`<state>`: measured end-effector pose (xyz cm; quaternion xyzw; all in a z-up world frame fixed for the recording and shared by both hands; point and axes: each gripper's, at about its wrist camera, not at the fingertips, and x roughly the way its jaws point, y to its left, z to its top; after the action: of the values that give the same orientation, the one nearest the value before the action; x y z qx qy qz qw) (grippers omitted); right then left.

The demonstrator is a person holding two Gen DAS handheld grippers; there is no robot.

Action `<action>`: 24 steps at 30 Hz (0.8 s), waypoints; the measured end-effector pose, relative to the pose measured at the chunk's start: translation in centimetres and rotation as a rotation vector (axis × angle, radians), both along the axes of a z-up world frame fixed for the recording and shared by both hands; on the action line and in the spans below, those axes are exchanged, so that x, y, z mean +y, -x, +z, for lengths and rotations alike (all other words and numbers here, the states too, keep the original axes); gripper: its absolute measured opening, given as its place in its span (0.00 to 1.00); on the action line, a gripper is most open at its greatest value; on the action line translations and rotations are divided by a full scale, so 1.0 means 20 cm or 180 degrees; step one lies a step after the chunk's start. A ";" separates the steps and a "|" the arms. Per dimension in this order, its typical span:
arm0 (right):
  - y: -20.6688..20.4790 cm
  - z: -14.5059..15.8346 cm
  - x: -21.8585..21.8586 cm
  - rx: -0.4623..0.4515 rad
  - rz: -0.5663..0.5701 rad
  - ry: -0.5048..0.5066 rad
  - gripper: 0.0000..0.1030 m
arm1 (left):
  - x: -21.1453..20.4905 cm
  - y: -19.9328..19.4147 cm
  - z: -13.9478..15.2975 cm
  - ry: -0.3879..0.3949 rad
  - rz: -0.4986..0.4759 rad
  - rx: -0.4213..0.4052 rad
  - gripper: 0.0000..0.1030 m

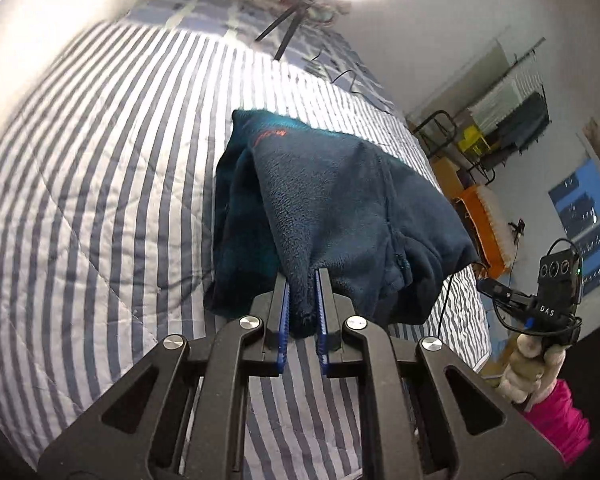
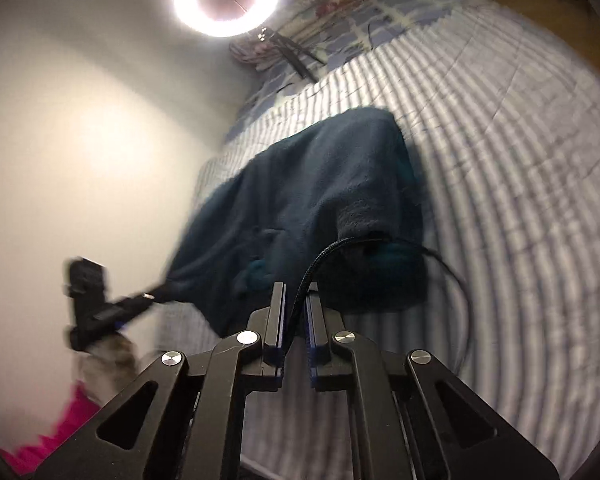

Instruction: Fold large clothes

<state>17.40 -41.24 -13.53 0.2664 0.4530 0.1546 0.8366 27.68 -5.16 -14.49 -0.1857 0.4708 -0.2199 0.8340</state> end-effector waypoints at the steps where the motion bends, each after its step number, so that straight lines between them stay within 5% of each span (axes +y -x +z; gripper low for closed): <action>1: 0.02 0.02 0.00 -0.0034 0.0037 0.0000 0.07 | -0.01 0.01 0.02 -0.0085 -0.0032 -0.0070 0.09; 6: 0.04 0.06 -0.03 -0.0113 0.0035 0.0189 0.18 | -0.03 0.00 -0.03 -0.0310 -0.0082 -0.0061 0.09; 9: 0.03 0.03 -0.03 -0.0013 0.0023 0.0256 0.67 | 0.02 -0.01 -0.06 -0.0254 -0.0025 -0.0004 0.09; 10: 0.03 0.00 -0.03 0.0015 -0.0002 0.0241 0.69 | 0.03 -0.01 -0.06 -0.0251 -0.0018 0.0002 0.09; 17: -0.13 -0.14 0.15 0.0109 0.0215 0.0314 0.69 | 0.03 -0.03 -0.07 -0.0288 -0.0031 0.0019 0.09; 20: -0.19 -0.23 0.19 0.0272 0.0144 0.0407 0.42 | 0.03 -0.03 -0.08 -0.0344 -0.0025 0.0028 0.09; 21: -0.20 -0.25 0.19 0.0309 0.0099 0.0430 0.24 | 0.02 -0.03 -0.08 -0.0345 -0.0029 0.0025 0.09; 24: -0.17 -0.22 0.16 0.0310 0.0101 0.0276 0.13 | 0.03 -0.01 -0.04 -0.0299 -0.0050 -0.0027 0.08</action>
<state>20.89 -38.06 -17.91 0.2300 0.5035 0.1349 0.8218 27.83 -4.52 -15.27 -0.1417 0.4785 -0.2050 0.8420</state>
